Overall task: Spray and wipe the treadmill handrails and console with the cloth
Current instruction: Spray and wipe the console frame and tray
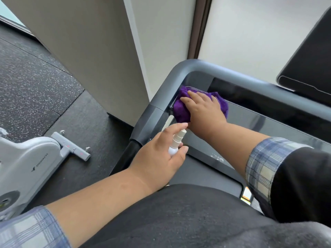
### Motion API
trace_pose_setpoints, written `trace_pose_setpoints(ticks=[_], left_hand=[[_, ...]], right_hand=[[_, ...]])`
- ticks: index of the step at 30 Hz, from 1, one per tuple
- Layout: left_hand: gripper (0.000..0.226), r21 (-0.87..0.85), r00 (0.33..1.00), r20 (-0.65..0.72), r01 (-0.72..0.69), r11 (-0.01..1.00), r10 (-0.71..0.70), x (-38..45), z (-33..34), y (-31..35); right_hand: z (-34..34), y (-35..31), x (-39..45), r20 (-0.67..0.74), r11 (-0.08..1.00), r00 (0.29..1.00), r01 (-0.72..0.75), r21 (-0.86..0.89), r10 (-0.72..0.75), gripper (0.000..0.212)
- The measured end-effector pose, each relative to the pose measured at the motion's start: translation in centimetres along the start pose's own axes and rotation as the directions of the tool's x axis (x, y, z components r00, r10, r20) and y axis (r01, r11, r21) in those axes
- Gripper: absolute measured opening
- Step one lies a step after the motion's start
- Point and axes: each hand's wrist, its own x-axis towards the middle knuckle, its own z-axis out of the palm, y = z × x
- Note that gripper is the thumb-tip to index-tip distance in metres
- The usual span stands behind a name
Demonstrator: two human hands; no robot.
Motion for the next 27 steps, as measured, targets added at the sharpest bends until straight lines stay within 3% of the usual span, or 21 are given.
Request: trace_pose_setpoints(ticks=[4,8,13,17,21,27], left_hand=[[0.047,0.001,0.988,-0.157,-0.003,1.0,0.003,2.4,-0.3,0.4],[0.047,0.0,0.983,-0.185,-0.013,1.0,0.013,5.6,-0.3,1.3],[0.041,0.155,0.996,-0.074,0.06,0.986,-0.049,10.9,0.6,1.0],[0.059,0.309,0.997,0.056,0.04,0.95,-0.06,14.5,1.8,0.9],[0.061,0.435,0.992,0.114,0.006,0.9,-0.061,16.8,3.0,1.1],[0.047,0.478,0.986,0.145,0.007,0.878,-0.087,17.4,3.9,1.7]], right_hand=[[-0.7,0.0,-3.0,-0.043,0.988,0.991,0.13,0.082,-0.127,0.069],[-1.8,0.2,-6.9,-0.082,0.951,0.985,0.167,0.259,-0.15,0.064],[-2.8,2.0,-11.6,-0.112,0.86,0.989,-0.03,0.509,0.1,0.066],[-2.7,2.3,-14.8,-0.084,0.716,0.969,-0.111,0.69,0.231,0.058],[-2.4,3.0,-17.2,-0.043,0.679,0.974,-0.124,0.724,0.224,0.056],[-2.0,4.7,-19.6,-0.006,0.587,0.935,-0.217,0.78,0.354,0.057]])
